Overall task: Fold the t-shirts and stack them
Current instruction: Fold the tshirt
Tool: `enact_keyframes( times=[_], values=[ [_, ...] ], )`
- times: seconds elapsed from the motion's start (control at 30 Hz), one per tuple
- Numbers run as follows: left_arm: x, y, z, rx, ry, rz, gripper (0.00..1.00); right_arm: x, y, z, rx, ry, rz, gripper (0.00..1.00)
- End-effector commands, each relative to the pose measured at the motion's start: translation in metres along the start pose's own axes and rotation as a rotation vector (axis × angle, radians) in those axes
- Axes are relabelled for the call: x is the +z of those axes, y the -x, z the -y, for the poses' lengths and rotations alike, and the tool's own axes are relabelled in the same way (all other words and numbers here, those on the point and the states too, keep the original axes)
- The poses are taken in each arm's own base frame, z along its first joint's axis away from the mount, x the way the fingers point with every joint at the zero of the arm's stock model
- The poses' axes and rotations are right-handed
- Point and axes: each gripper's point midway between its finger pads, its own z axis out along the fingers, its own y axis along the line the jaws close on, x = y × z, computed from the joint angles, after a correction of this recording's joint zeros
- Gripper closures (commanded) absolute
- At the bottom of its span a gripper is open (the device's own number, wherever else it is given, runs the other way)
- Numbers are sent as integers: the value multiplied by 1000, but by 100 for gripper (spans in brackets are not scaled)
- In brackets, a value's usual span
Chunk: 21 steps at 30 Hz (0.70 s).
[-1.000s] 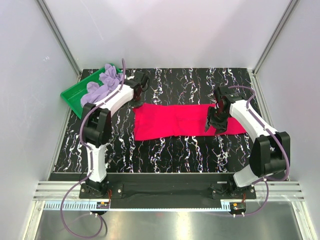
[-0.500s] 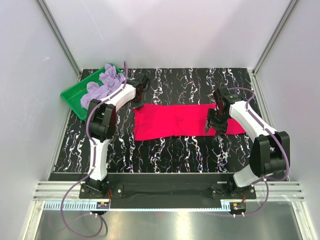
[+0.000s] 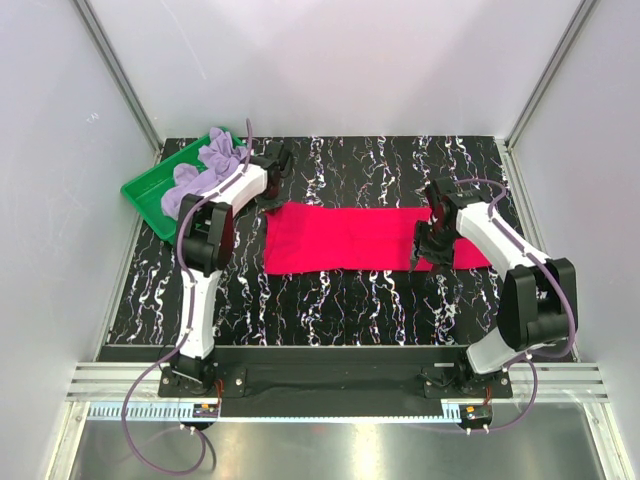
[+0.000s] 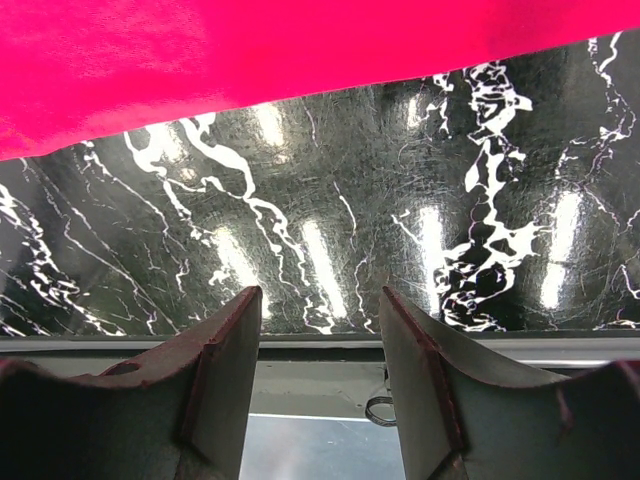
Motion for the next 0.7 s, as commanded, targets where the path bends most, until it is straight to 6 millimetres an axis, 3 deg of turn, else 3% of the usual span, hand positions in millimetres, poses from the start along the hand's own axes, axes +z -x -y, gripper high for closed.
enact_keyframes(
  times=[0.0, 0.07, 0.1, 0.17, 0.2, 0.27, 0.33, 0.4, 0.5, 0.57, 0.67],
  values=[
    [-13, 19, 8, 56, -27, 53, 100, 4, 4, 1, -9, -12, 4, 42],
    [-30, 27, 3, 56, -1, 89, 100, 5, 8, 2, -22, -20, 10, 42],
    [-55, 37, 3, 42, -7, 144, 96, 3, 12, 0, -28, -19, 19, 42],
    [-77, 42, 2, 41, -15, 204, 78, 4, 17, -1, -37, -15, 26, 41],
    [-105, 47, 10, 37, -60, 256, 73, 6, 20, -4, -39, -11, 25, 40],
    [-131, 47, 21, 32, -113, 303, 57, 9, 26, -6, -41, -10, 23, 40],
    [-163, 41, 38, 34, -179, 325, 46, 12, 38, -12, -34, -9, 38, 33],
    [-176, 28, 56, 3, -243, 299, 30, 9, 54, -19, -36, 3, 68, 24],
    [-185, 2, 61, -158, -206, 216, 1, 8, 83, -28, -49, 1, 115, 14],
    [-183, -18, 65, -252, -189, 140, 1, 9, 98, -33, -92, 13, 119, 6],
    [-175, -48, 76, -384, -211, -2, 1, 12, 135, -44, -192, 24, 196, 2]
  ],
)
